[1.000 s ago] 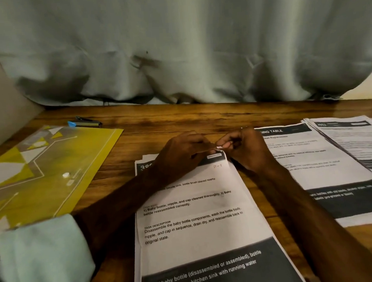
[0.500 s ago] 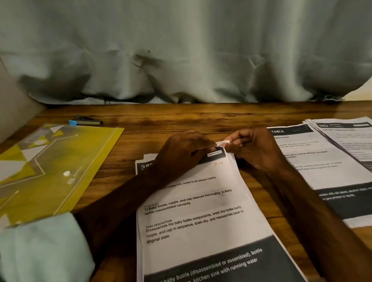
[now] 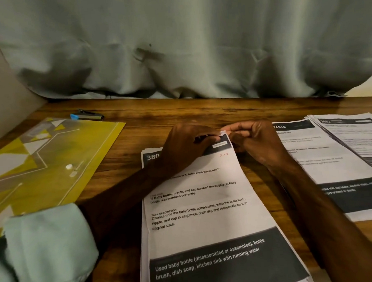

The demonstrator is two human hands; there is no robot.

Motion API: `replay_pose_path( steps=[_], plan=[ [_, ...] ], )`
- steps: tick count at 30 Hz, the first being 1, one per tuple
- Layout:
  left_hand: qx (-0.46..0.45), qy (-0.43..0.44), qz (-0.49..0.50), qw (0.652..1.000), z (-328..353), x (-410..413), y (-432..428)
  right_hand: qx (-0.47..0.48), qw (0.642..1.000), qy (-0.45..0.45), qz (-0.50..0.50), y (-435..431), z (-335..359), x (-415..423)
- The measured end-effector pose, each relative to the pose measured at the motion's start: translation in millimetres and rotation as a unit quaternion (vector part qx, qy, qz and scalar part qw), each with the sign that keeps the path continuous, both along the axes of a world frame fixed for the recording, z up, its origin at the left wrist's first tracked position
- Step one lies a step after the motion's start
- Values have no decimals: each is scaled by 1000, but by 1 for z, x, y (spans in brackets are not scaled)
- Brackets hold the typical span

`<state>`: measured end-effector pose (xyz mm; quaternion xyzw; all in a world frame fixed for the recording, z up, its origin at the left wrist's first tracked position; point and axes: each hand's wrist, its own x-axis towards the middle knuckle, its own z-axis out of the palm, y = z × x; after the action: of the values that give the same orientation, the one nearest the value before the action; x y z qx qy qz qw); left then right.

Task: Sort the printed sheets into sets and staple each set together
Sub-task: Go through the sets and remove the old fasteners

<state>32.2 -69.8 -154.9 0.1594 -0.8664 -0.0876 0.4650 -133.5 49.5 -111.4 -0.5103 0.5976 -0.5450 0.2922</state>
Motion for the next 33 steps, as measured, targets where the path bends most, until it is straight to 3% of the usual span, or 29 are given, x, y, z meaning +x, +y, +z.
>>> replay_pose_path(
  steps=[7, 33],
  plan=[
    [33, 19, 37, 999, 0, -5, -1, 4, 1000, 9, 6, -1, 0, 2],
    [8, 24, 49, 998, 2, -6, 4, -20, 998, 59, -4, -7, -7, -11]
  ],
)
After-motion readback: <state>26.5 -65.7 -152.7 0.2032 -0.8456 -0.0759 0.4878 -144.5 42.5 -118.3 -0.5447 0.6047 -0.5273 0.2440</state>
